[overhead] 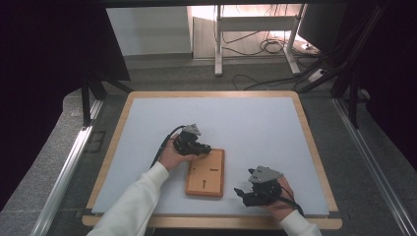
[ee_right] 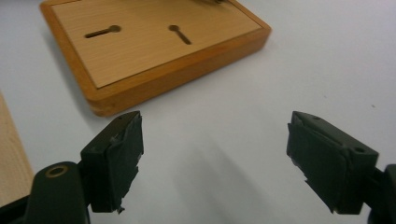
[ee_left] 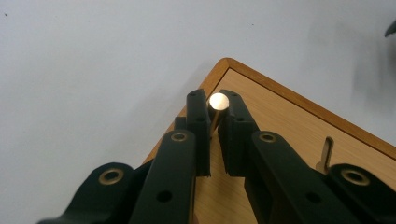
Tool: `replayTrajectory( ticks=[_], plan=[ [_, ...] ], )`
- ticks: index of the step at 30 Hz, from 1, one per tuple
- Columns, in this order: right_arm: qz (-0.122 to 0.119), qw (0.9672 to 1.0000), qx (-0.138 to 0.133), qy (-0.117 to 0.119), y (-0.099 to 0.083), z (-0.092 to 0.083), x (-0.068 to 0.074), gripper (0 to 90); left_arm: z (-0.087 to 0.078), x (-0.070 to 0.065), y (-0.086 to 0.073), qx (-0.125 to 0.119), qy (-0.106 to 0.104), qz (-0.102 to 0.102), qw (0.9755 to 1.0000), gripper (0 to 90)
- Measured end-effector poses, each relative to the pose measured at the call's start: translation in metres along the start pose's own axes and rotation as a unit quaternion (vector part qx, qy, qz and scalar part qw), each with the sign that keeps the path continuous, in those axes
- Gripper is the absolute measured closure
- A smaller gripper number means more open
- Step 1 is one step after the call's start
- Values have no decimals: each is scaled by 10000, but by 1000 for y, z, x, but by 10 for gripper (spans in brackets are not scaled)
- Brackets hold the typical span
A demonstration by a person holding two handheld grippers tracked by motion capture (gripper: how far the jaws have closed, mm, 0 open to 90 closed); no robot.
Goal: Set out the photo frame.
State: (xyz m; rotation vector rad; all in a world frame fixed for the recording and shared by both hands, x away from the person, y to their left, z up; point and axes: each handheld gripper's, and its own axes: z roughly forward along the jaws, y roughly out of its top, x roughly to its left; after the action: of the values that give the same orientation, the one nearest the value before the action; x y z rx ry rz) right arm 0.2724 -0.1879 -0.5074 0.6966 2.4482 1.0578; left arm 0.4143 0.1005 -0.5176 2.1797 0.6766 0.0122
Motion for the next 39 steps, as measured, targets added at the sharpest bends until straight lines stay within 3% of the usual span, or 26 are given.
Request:
replayTrajectory(
  ticks=[4, 9, 10, 12, 13, 16, 23, 28, 29, 32, 37, 39],
  plan=[
    [-297, 9995, 24, -54, 8, 4, 15, 132, 0, 4, 2, 35, -113, -112, 9999, 835],
    [-549, 9984, 71, -87, 17, 13, 30, 113, 0, 6, 3, 82, -161, -106, 9998, 835],
    [-700, 9974, 120, -114, 21, 20, 38, 106, 0, 6, 3, 90, -170, -155, 9997, 835],
    [-770, 9968, 139, -133, 22, 22, 40, 106, 0, 7, 4, 103, -182, -173, 9996, 835],
    [-949, 9951, 243, -142, 25, 30, 47, 104, 0, 7, 4, 113, -188, -179, 9996, 835],
    [-1088, 9934, 318, -183, 28, 38, 54, 102, 0, 8, 5, 124, -214, -218, 9995, 836],
    [-1324, 9900, 357, -329, 34, 50, 64, 104, 0, 11, 5, 137, -285, -308, 9990, 835],
    [-1354, 9891, 315, -481, 36, 55, 67, 128, 0, 13, 5, 163, -328, -307, 9989, 828],
    [-1482, 9869, 270, -578, 36, 57, 70, 144, 0, 12, 5, 138, -309, -334, 9989, 830],
    [-1585, 9844, 202, -732, 36, 56, 72, 166, 0, 11, 5, 128, -240, -306, 9992, 838],
    [-1587, 9840, 178, -793, 36, 53, 69, 205, 1, 12, 3, 8, -234, -347, 9991, 843],
    [-1678, 9821, 139, -843, 36, 52, 68, 224, 1, 10, 3, -8, -174, -292, 9994, 843]
  ],
)
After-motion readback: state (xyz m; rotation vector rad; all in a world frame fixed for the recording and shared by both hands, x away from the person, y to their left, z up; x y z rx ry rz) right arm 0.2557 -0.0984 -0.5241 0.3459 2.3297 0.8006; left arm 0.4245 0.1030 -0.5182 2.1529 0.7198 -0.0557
